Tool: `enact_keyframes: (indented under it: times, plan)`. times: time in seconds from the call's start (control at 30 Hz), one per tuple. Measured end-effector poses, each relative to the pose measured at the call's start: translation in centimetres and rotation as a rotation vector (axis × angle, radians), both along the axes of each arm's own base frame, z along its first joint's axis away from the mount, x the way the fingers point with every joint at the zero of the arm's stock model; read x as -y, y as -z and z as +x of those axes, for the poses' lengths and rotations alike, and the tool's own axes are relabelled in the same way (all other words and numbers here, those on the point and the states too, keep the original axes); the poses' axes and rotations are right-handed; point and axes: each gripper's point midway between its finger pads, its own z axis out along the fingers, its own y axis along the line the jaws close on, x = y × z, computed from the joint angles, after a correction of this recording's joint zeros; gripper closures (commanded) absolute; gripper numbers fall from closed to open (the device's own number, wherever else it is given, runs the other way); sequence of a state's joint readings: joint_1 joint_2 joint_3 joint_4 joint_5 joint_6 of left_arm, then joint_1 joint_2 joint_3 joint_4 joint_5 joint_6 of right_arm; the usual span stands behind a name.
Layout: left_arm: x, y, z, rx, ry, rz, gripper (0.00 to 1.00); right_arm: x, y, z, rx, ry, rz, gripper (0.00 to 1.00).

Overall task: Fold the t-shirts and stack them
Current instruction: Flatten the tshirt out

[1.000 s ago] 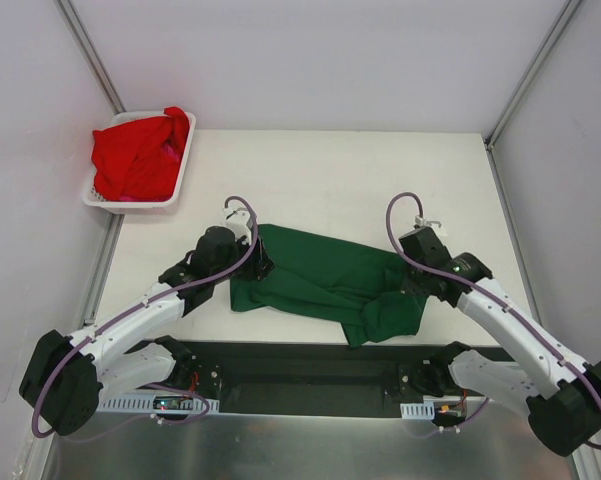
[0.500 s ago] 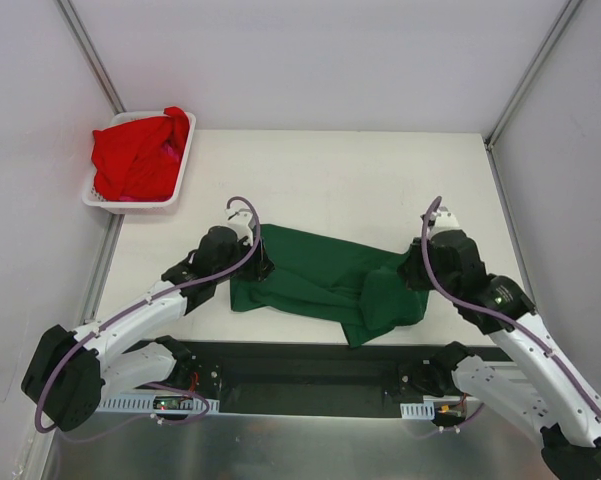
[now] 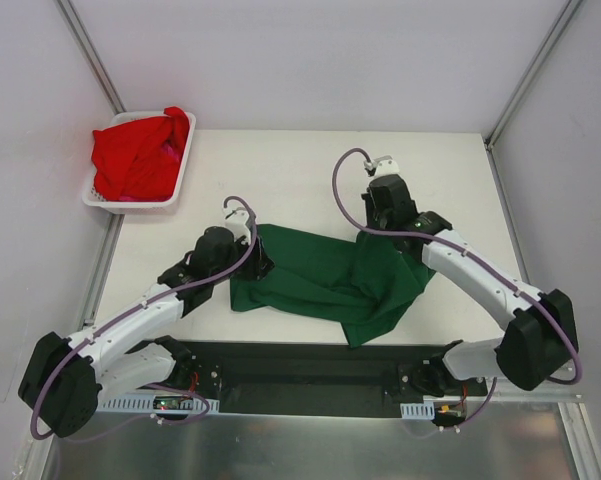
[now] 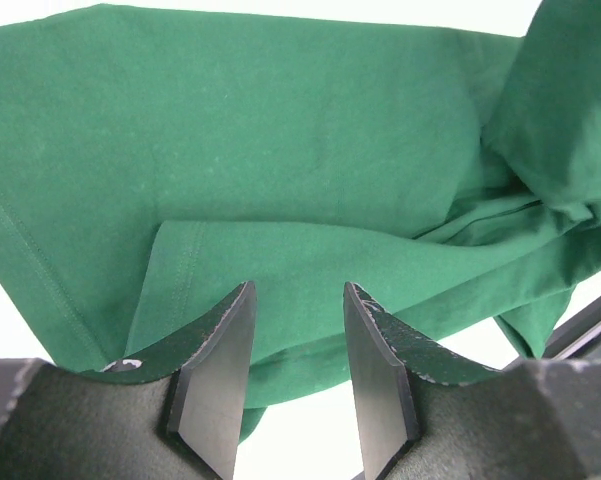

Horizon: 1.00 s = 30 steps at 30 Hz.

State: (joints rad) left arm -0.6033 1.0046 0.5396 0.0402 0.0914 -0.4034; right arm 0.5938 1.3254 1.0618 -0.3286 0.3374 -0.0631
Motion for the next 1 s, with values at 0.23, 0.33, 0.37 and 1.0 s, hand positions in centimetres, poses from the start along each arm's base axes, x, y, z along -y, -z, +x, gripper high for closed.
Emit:
enact_keyframes:
  times: [0.23,0.33,0.37,1.0]
  plan:
    - [-0.2,0.1,-0.3,0.005,0.000,-0.004,0.60,-0.8,0.9,1.7,0.029,0.004,-0.047,0.99]
    - [-0.3,0.4,-0.5,0.000,0.000,0.000,0.60,-1.5,2.8,-0.6,-0.015,-0.034,-0.042,0.99]
    - [-0.4,0.5,-0.5,-0.001,0.000,0.001,0.60,-1.6,3.6,-1.7,-0.039,-0.046,-0.038,0.99]
    - [-0.6,1.1,-0.9,-0.012,-0.001,0.008,0.60,0.2,9.2,-15.9,-0.388,-0.097,0.002,0.68]
